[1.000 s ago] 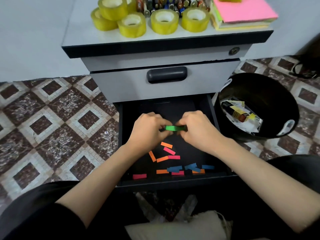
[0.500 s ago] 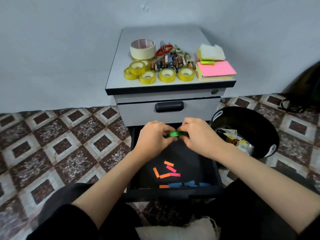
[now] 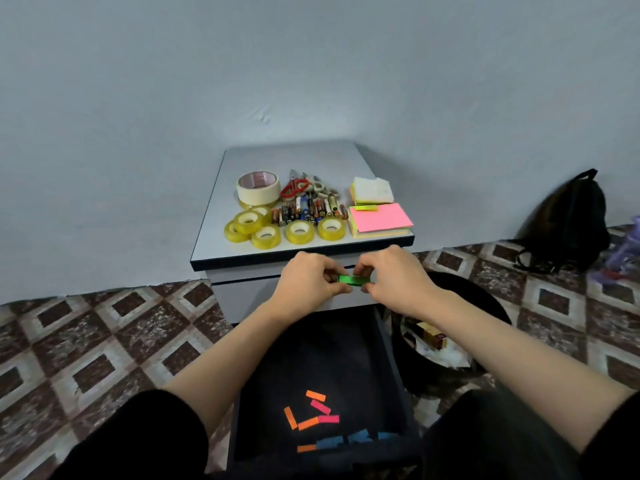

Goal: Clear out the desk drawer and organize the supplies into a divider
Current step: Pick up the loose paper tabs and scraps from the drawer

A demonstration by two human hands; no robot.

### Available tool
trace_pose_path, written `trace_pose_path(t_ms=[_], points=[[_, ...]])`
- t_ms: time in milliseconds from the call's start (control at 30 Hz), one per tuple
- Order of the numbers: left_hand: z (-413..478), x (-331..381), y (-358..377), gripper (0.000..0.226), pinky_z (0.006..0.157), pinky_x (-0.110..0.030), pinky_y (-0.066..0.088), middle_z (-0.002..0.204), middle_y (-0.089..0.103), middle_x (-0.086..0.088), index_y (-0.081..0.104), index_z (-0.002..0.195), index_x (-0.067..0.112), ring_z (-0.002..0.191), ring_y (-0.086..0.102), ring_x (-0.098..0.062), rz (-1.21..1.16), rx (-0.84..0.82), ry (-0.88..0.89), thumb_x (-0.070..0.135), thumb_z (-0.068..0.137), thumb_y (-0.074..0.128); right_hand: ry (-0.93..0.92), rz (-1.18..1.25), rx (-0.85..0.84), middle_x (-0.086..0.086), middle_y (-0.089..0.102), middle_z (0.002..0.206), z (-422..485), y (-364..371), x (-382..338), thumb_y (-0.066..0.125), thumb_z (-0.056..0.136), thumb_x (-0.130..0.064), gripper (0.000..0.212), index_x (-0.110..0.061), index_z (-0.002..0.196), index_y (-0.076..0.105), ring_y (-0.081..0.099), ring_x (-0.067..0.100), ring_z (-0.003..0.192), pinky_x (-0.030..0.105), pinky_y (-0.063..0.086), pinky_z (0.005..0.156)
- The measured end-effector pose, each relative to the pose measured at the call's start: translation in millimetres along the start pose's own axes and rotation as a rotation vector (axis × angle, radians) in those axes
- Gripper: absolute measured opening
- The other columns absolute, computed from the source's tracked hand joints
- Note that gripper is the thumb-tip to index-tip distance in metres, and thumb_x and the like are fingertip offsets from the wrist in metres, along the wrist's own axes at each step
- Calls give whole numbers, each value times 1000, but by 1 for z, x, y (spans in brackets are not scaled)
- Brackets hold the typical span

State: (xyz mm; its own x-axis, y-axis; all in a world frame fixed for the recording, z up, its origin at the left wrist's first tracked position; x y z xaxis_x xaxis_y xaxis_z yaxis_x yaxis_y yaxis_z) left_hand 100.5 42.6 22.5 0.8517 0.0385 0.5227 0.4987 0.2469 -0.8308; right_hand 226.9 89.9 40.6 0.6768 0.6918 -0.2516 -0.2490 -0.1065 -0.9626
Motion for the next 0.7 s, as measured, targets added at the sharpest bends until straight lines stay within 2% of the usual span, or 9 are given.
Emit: trace_pose_path(t_ms=[100,167,233,400,567,700], points=[[20,-1,-4,45,80,-20,44,108,67,2,67,112,16,94,59,-9,30,-37,18,40,74,75,25,-14,39,3,68,109,18,-8,18,65,81,-14,28,-21,108,68,59,23,106,34,49,85],[30,-8,-5,56,93,-24,42,123,62,-1,61,123,12,113,56,-15,107,-53,18,47,79,68,59,-24,66,4,68,109,30,-14,32,63,81,-10,28,-21,105,70,59,23,105,30,48,83],[38,-20,-4,60,101,-30,39,133,56,-5,53,130,10,123,49,-20,214,-103,-21,48,84,61,100,-45,88,4,67,109,44,-21,47,63,81,-9,27,-21,104,70,58,24,104,29,44,81],[51,-33,3,49,99,-37,41,131,54,-9,52,127,5,121,48,-25,434,-196,-25,40,92,51,147,-47,136,5,69,107,89,-33,76,62,78,-5,27,-19,100,71,58,27,103,30,44,81],[54,-27,13,49,92,-33,41,126,53,-11,52,123,4,116,48,-24,519,-210,8,41,91,48,116,-33,156,6,70,102,124,-33,81,61,77,0,24,-16,93,70,60,27,98,31,47,80],[54,-27,16,50,94,-30,39,128,50,-11,50,125,4,119,46,-23,566,-206,35,42,93,45,106,-63,129,7,67,106,137,-21,79,58,78,1,28,-17,96,71,59,27,99,29,45,77]])
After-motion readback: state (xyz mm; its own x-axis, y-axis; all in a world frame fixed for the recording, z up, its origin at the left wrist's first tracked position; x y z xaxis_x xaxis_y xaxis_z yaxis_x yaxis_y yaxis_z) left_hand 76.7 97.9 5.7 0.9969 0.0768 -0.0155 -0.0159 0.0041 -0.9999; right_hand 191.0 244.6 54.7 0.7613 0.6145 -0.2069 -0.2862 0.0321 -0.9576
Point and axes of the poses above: each hand's wrist, its own z-axis towards the middle knuckle, its own y-axis out of the palm, x = y × z, the point moved 4 cm from there along z, towards the middle knuckle
